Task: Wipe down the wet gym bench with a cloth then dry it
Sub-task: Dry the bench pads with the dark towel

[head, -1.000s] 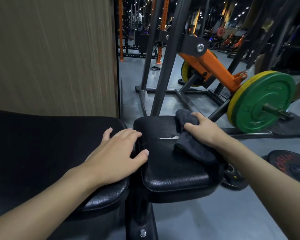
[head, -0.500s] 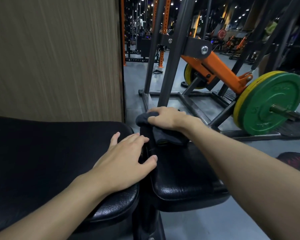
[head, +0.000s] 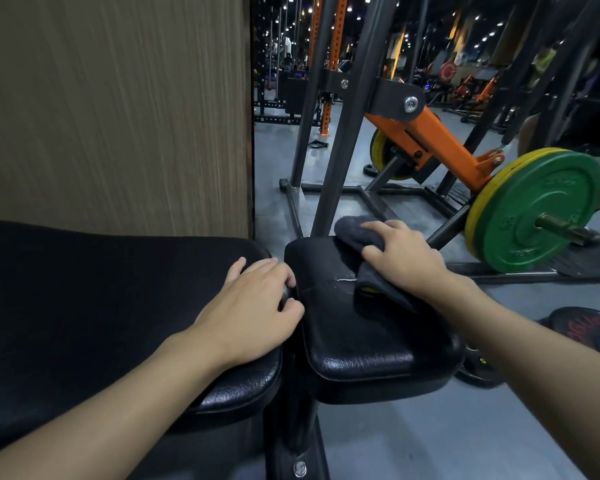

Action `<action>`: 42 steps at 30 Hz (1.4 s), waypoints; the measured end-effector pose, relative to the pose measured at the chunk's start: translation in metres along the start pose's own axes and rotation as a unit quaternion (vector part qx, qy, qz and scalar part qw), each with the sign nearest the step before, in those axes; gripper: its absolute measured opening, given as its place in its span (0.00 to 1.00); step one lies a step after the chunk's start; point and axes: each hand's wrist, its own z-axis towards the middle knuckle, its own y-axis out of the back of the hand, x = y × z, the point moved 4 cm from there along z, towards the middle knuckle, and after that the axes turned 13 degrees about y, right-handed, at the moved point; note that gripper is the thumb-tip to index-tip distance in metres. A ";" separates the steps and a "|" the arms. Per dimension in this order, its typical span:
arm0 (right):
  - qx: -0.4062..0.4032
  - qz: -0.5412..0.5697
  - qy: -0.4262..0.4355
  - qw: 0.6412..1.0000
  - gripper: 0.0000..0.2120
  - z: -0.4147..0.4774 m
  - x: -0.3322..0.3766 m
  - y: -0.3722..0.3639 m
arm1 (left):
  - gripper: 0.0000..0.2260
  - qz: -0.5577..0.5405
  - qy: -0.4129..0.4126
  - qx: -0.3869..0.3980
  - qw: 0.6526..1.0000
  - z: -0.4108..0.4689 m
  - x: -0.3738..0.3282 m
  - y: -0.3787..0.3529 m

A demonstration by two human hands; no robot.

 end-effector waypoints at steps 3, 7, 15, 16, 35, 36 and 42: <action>0.002 -0.058 -0.008 0.998 0.26 -0.014 0.022 -0.002 | 0.08 -0.020 0.010 -0.004 1.000 0.001 -0.002 0.001; -0.007 -0.092 0.038 0.995 0.28 -0.048 0.082 -0.016 | 0.12 -0.092 0.030 -0.035 0.995 0.000 -0.002 0.009; -0.033 -0.059 0.087 0.994 0.29 -0.098 0.067 0.000 | 0.19 -0.091 0.031 -0.023 0.995 -0.004 -0.003 0.010; -0.042 -0.063 0.060 0.995 0.29 -0.101 0.055 0.004 | 0.21 -0.073 0.024 -0.015 0.997 -0.004 -0.004 0.010; -0.415 -0.147 0.293 0.849 0.22 -0.182 0.068 -0.057 | 0.23 -0.129 0.059 0.039 0.989 0.004 0.011 0.005; -0.417 -0.142 0.292 0.849 0.23 -0.183 0.056 -0.056 | 0.23 -0.116 0.055 0.038 0.991 0.004 0.011 0.005; -0.456 0.072 0.166 0.871 0.21 -0.184 0.000 -0.038 | 0.21 -0.102 0.043 0.035 0.993 0.002 0.005 0.005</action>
